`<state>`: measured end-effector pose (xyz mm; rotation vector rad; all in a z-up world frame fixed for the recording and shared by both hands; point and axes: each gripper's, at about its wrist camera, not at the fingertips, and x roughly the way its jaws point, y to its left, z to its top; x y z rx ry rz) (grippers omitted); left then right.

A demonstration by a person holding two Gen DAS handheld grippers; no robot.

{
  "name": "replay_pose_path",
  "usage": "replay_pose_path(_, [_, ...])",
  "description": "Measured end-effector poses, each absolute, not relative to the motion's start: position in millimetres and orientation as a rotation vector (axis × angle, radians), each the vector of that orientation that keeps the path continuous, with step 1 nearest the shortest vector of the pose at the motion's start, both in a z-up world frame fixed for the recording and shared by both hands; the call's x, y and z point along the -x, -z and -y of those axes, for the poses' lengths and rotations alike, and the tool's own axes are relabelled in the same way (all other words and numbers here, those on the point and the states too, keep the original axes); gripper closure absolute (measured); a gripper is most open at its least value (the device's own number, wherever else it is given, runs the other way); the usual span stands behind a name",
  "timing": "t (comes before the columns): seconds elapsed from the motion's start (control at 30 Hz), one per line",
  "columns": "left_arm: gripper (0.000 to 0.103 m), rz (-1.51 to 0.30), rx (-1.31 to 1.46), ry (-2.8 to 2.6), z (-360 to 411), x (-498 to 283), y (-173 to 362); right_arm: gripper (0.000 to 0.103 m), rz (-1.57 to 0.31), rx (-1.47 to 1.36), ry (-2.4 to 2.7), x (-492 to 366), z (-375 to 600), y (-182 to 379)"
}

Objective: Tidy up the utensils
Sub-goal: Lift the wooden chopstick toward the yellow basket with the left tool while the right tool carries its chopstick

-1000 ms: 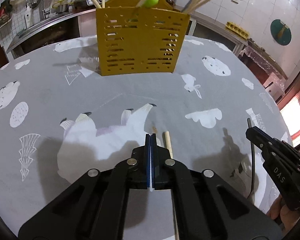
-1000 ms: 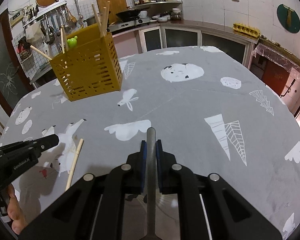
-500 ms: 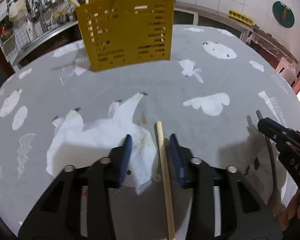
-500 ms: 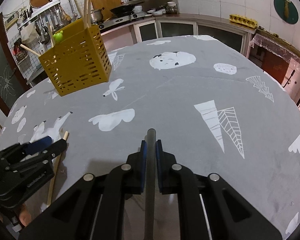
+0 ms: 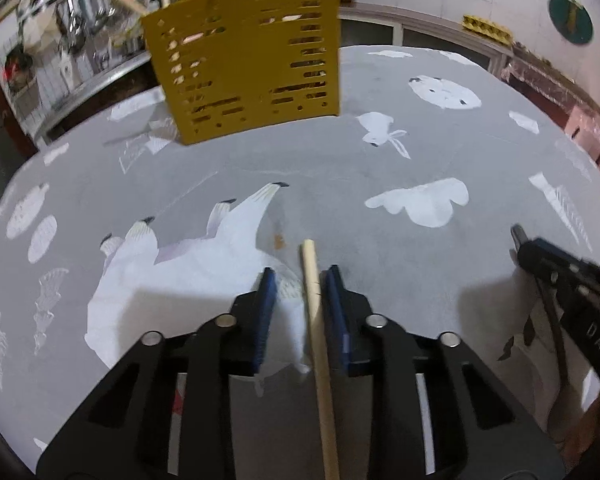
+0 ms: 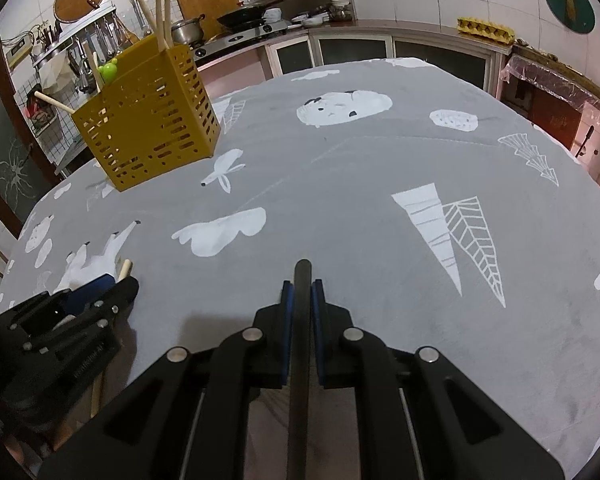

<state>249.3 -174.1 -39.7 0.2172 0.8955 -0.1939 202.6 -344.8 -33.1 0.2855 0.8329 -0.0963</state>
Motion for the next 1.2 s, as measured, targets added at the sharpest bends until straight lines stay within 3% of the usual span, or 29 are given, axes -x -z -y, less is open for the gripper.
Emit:
replay_pose_path(0.1, [0.097, -0.898, -0.219, 0.211, 174.7, -250.5, 37.7, 0.094, -0.835, -0.284, 0.097, -203.9, 345.8, 32.8])
replay_pose_path(0.33, [0.098, -0.897, -0.114, 0.241, 154.4, -252.4, 27.3, 0.094, -0.808, -0.276, 0.093, -201.1, 341.5, 25.1])
replay_pose_path(0.7, [0.098, -0.659, -0.020, 0.209, 113.7, -223.9, -38.8, 0.094, -0.661, -0.237, 0.049, -191.5, 318.0, -12.9])
replay_pose_path(1.2, [0.098, -0.495, 0.045, 0.184, 50.3, -210.4, -91.3, 0.094, -0.460, -0.176, -0.044, -179.2, 278.9, -74.7])
